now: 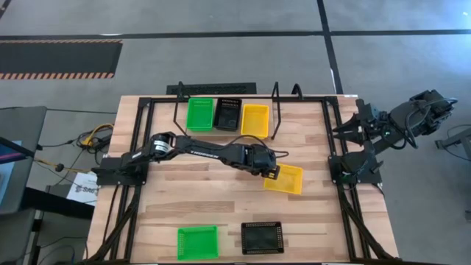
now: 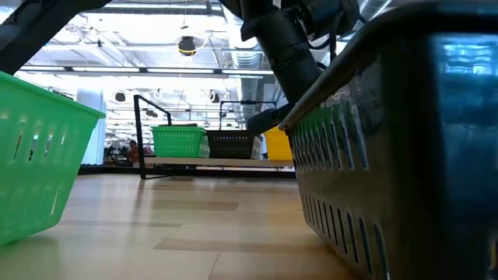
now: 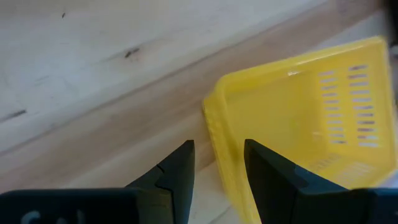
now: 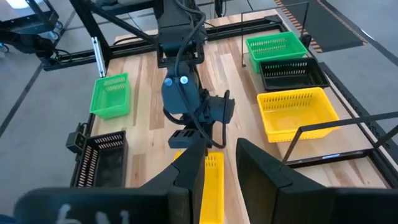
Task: Stack baskets on shelf by color
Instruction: Stack the yellow basket on top of the yellow basket on the shelf
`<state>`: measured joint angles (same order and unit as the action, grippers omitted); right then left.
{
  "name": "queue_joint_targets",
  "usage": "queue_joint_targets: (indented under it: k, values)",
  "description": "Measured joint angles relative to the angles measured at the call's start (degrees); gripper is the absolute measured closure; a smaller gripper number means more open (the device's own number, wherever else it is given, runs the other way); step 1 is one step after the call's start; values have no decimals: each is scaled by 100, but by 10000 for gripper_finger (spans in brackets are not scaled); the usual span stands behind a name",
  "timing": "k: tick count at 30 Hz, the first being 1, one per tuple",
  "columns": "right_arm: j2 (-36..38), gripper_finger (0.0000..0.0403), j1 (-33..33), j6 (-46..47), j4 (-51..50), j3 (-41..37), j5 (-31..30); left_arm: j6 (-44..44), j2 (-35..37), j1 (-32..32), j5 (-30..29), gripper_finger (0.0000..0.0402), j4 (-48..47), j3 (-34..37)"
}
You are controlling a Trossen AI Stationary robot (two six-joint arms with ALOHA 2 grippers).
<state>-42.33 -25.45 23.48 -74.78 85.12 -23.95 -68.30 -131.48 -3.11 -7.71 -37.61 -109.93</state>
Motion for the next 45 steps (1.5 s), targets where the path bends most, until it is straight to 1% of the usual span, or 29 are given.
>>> queue_joint_targets:
  k: [9,15,17,19,21,24,26,28,30,31,32,34,36,39,41,42,44,45]
  values:
    - [0,290,0,-19,-5,0,6,-205,0,-2,21,276,61,0]
    - [0,290,0,-58,-1,0,7,-276,-156,0,212,276,134,11]
    - [0,290,0,-89,20,0,7,-337,-247,0,338,276,418,-17]
    - [-2,290,0,-93,22,0,7,-351,-280,0,515,276,319,-1]
    - [0,290,1,-93,24,0,7,-352,-387,0,552,276,516,-14]
    - [0,290,2,-104,24,0,7,-309,-413,2,613,281,454,11]
    - [-2,290,0,-104,23,0,7,-224,-403,15,643,298,508,-10]
    - [-2,290,2,-104,24,0,7,-55,-398,19,637,330,481,-10]
    - [-2,290,0,-104,24,0,7,180,-388,22,586,374,452,-16]
    - [-2,290,2,-104,24,0,7,312,-380,24,571,387,388,-68]
    - [-2,290,0,-104,24,0,7,424,-374,24,552,392,397,-137]
    - [-2,290,2,-104,24,0,7,677,-367,30,462,397,260,-384]
    - [-2,290,2,-104,24,0,7,955,-367,34,313,400,-127,-788]
    - [-2,290,2,-102,24,0,7,1436,-359,48,-34,401,-995,-1635]
    - [-2,290,2,-102,24,0,7,1806,-358,50,-358,401,-1744,-2339]
    - [-2,290,2,-102,24,0,7,2006,-305,50,-558,401,-2007,-2533]
    - [0,290,2,-100,26,0,7,2351,230,75,-861,401,-1889,-2133]
    - [-2,290,2,-100,28,0,5,2431,468,96,-1042,401,-2021,-1954]
